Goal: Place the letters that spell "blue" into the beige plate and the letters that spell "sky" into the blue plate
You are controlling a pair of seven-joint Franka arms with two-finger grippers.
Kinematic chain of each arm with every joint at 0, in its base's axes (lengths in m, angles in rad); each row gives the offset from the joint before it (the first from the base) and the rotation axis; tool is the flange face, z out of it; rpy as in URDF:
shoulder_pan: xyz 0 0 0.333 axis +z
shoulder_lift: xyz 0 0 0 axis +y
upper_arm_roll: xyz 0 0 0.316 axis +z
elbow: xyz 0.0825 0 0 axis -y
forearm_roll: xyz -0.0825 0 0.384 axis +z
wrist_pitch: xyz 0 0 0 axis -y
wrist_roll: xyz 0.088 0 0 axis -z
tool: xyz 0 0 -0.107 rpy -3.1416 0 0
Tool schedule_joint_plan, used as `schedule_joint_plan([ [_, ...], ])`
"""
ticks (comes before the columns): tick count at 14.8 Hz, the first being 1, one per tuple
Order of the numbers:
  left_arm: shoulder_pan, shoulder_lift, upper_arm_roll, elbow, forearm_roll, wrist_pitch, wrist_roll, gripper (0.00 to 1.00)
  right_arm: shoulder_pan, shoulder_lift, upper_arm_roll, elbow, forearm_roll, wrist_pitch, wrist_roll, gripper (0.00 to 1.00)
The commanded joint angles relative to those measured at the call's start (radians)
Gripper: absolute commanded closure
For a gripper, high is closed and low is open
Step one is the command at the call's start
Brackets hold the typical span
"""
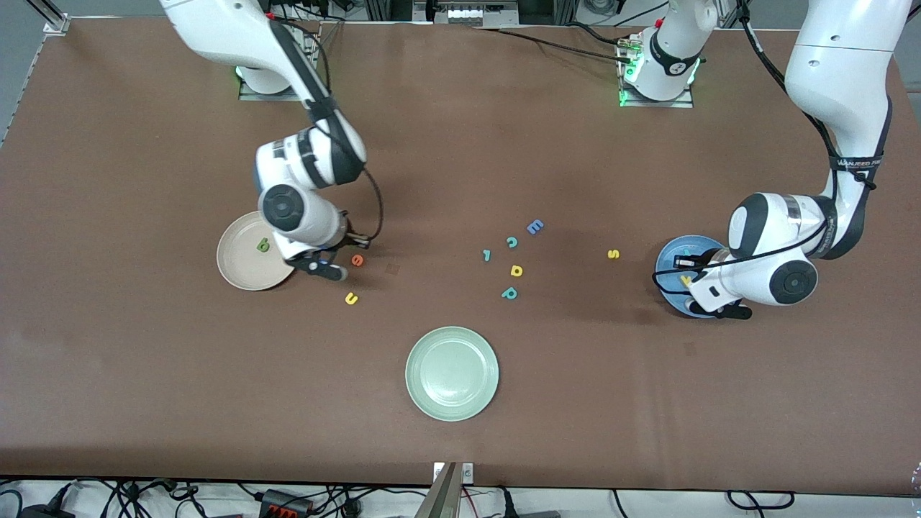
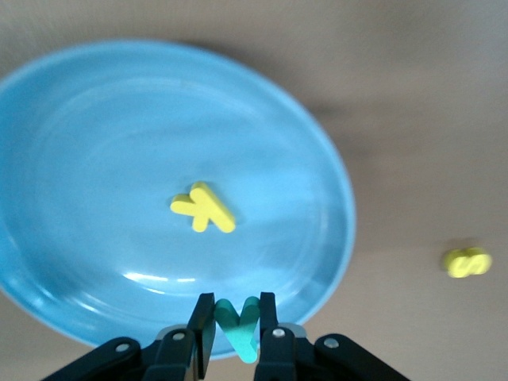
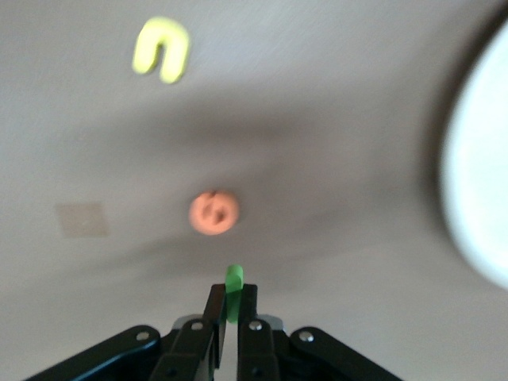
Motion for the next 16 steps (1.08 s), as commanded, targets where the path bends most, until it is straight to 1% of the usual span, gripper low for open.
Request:
schedule_joint_plan([
  [1,0.056,-0.055,-0.012,-0.109,0.024,0.071,0.069,0.81,-0.14,-0.025,-0.012,-0.015,-0.002,-0.073,-0.232,0.95],
  [2,0.056,-0.055,-0.013,-0.106,0.024,0.07,0.069,0.65,-0.188,-0.025,-0.014,-0.017,-0.002,-0.096,-0.307,0.94],
  [4,0.056,-0.057,-0.013,-0.092,0.022,0.065,0.069,0.0,-0.265,-0.023,-0.014,-0.022,-0.002,-0.146,-0.411,0.94],
  [6,0.051,-0.078,-0.023,-0.078,0.021,0.016,0.055,0.0,-0.283,-0.025,-0.014,-0.023,-0.002,-0.195,-0.435,0.94],
  [8,0.046,-0.113,-0.085,-0.079,0.016,-0.022,0.016,0.0,-0.283,-0.011,-0.014,-0.029,-0.002,-0.197,-0.435,0.94],
  [9,0.046,-0.123,-0.125,-0.079,0.016,-0.037,-0.044,0.0,-0.283,0.004,-0.012,-0.029,-0.002,-0.192,-0.435,0.94],
  [11,0.043,-0.124,-0.179,-0.09,0.016,-0.024,-0.109,0.0,-0.285,0.018,-0.012,-0.026,0.0,-0.186,-0.435,0.93],
  [12,0.043,-0.124,-0.203,-0.092,0.018,-0.012,-0.115,0.0,-0.285,0.026,-0.012,-0.022,0.0,-0.183,-0.435,0.7],
  [13,0.043,-0.124,-0.223,-0.092,0.018,-0.004,-0.126,0.0,-0.285,0.029,-0.012,-0.014,0.001,-0.183,-0.435,0.1],
  [14,0.04,-0.123,-0.242,-0.101,0.018,0.025,-0.144,0.0,-0.286,0.029,-0.012,0.001,0.0,-0.194,-0.432,0.0],
  [15,0.034,-0.123,-0.262,-0.127,0.021,0.072,-0.172,0.0,-0.283,0.02,-0.012,0.01,0.0,-0.202,-0.429,0.0],
  [16,0.019,-0.123,-0.267,-0.163,0.022,0.144,-0.207,0.0,-0.279,0.008,-0.012,0.024,0.0,-0.212,-0.43,0.0],
])
